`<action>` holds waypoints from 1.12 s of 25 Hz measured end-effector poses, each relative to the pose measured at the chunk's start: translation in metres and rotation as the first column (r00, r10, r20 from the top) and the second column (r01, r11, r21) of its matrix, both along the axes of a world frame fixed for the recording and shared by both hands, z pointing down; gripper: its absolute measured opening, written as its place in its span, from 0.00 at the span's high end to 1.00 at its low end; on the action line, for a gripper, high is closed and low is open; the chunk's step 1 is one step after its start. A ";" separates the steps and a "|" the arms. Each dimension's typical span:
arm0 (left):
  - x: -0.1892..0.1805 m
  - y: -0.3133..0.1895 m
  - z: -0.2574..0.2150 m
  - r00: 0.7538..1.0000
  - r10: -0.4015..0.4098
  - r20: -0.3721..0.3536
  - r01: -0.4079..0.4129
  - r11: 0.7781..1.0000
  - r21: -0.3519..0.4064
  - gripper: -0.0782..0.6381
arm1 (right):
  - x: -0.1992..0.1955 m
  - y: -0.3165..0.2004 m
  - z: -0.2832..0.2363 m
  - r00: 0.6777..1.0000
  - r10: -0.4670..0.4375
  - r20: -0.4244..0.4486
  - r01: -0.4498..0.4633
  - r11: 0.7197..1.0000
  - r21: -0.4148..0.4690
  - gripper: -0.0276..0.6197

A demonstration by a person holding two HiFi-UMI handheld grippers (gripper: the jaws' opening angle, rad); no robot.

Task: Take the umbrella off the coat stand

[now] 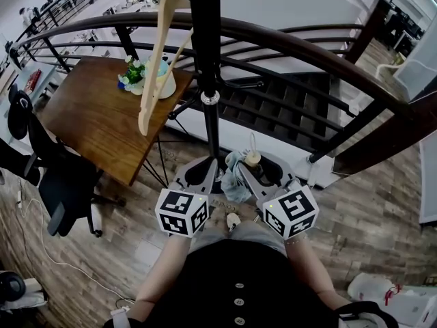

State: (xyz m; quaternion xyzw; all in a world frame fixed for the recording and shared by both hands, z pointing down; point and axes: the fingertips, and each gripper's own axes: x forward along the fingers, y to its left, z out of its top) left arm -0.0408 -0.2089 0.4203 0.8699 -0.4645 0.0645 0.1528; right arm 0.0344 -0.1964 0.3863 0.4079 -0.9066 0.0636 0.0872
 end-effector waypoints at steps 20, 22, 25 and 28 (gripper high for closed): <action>0.003 -0.001 0.004 1.000 0.002 -0.005 -0.002 1.000 -0.012 0.86 | 0.001 -0.006 -0.001 1.000 -0.005 0.004 0.005 1.000 -0.001 0.73; 0.003 -0.002 0.004 1.000 0.000 -0.004 0.000 1.000 -0.013 0.86 | 0.000 -0.006 -0.001 1.000 -0.012 0.001 0.012 1.000 0.001 0.73; 0.003 -0.002 0.004 1.000 -0.004 -0.003 0.004 1.000 -0.012 0.86 | 0.000 -0.006 0.000 1.000 -0.018 0.009 0.018 1.000 -0.004 0.73; 0.005 -0.001 0.003 1.000 -0.008 -0.006 0.008 1.000 -0.010 0.86 | 0.003 -0.005 0.000 1.000 -0.019 0.006 0.019 1.000 -0.004 0.73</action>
